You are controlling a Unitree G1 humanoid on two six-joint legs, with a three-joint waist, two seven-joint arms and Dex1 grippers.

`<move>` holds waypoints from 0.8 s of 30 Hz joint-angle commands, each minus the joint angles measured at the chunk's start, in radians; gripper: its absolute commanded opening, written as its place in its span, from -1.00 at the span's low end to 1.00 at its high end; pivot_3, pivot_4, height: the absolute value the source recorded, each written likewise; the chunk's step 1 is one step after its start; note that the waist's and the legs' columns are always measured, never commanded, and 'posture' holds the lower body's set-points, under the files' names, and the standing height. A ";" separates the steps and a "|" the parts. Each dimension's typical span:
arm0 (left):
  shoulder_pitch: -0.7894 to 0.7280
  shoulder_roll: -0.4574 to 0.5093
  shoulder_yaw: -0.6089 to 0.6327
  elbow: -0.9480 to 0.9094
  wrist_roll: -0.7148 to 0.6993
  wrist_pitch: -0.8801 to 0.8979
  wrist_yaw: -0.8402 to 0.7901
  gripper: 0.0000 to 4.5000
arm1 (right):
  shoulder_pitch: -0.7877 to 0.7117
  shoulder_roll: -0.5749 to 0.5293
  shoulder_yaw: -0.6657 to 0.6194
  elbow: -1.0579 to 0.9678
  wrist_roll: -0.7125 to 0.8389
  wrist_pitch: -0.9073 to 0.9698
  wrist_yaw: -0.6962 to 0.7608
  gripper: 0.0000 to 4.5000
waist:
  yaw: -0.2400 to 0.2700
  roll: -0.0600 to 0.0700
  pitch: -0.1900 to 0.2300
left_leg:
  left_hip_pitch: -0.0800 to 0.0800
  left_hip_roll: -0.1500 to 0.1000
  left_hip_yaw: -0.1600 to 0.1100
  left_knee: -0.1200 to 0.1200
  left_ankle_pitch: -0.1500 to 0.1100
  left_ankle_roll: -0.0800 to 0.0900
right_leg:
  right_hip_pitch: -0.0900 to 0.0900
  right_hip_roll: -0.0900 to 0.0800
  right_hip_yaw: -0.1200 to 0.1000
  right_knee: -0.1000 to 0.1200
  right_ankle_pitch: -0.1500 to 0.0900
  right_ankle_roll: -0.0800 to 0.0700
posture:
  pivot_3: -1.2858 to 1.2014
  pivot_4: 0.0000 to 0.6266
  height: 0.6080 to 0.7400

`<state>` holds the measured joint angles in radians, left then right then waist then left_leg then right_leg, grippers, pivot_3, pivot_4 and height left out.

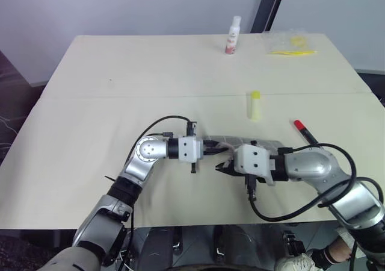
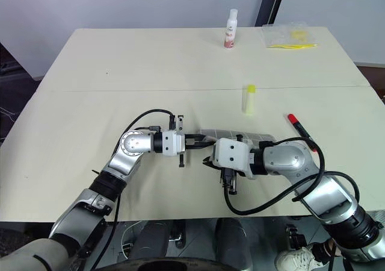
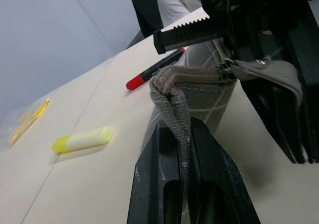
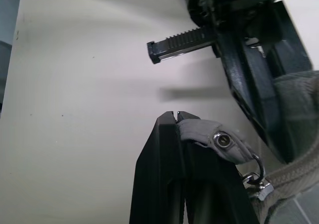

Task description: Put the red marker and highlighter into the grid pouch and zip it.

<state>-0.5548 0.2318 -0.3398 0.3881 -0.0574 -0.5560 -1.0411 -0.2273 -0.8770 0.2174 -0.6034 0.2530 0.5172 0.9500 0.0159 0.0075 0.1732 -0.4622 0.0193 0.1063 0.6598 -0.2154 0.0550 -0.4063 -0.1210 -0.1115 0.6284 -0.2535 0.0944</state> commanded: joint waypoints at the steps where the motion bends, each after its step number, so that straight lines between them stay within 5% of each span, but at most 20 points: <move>1: -0.011 -0.007 0.008 -0.021 -0.025 0.012 0.007 -1.00 | 0.057 -0.034 -0.127 -0.032 0.047 -0.011 0.012 -0.41 | 0.002 0.000 0.000 | 0.000 0.000 0.000 0.001 0.000 0.001 | 0.000 0.000 0.000 0.000 0.000 0.000 | 0.03 -0.52 1.00; 7: 0.007 0.009 0.052 -0.077 -0.095 0.062 0.007 -1.00 | 0.256 0.020 -0.551 -0.138 0.451 0.183 -0.001 0.92 | 0.002 0.000 0.000 | 0.000 0.001 -0.001 0.003 -0.002 0.002 | 0.003 -0.001 0.000 0.001 0.000 0.001 | 0.03 -0.52 1.00; 10: 0.014 0.025 0.075 -0.108 -0.121 0.091 0.016 -1.00 | 0.328 0.050 -0.795 -0.105 0.646 0.246 -0.031 0.96 | -0.001 0.000 0.000 | 0.000 0.001 -0.001 0.003 -0.002 0.002 | 0.005 -0.001 0.000 0.000 0.001 0.001 | 0.03 -0.52 1.00; 14: 0.025 0.042 0.100 -0.159 -0.146 0.130 0.024 -1.00 | 0.306 0.122 -0.886 0.015 0.592 0.169 -0.150 0.96 | -0.003 0.000 0.000 | 0.001 0.001 -0.001 0.003 -0.003 0.000 | 0.006 -0.001 0.000 0.000 0.000 -0.001 | 0.03 -0.52 1.00; 20: 0.038 0.086 0.147 -0.215 -0.169 0.173 0.033 -1.00 | 0.247 0.141 -0.735 0.205 0.264 0.034 -0.362 0.96 | -0.004 0.001 0.000 | 0.001 0.000 -0.001 0.003 -0.002 0.000 | 0.002 0.000 0.000 0.000 -0.001 -0.002 | 0.03 -0.52 1.00; 24: 0.048 0.152 0.190 -0.250 -0.179 0.193 0.030 -1.00 | 0.112 0.213 -0.615 0.272 0.179 0.023 -0.492 0.96 | -0.006 0.004 0.000 | -0.001 0.001 0.001 0.003 -0.001 0.001 | 0.001 0.000 0.001 0.002 -0.001 -0.001 | 0.03 -0.52 1.00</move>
<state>-0.5042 0.3667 -0.1866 0.1814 -0.2099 -0.3617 -1.0164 -0.0674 -0.6744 -0.4330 -0.3143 0.4644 0.5762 0.4943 0.0095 0.0111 0.1731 -0.4629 0.0200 0.1077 0.6627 -0.2164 0.0563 -0.4054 -0.1203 -0.1105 0.6304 -0.2540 0.0935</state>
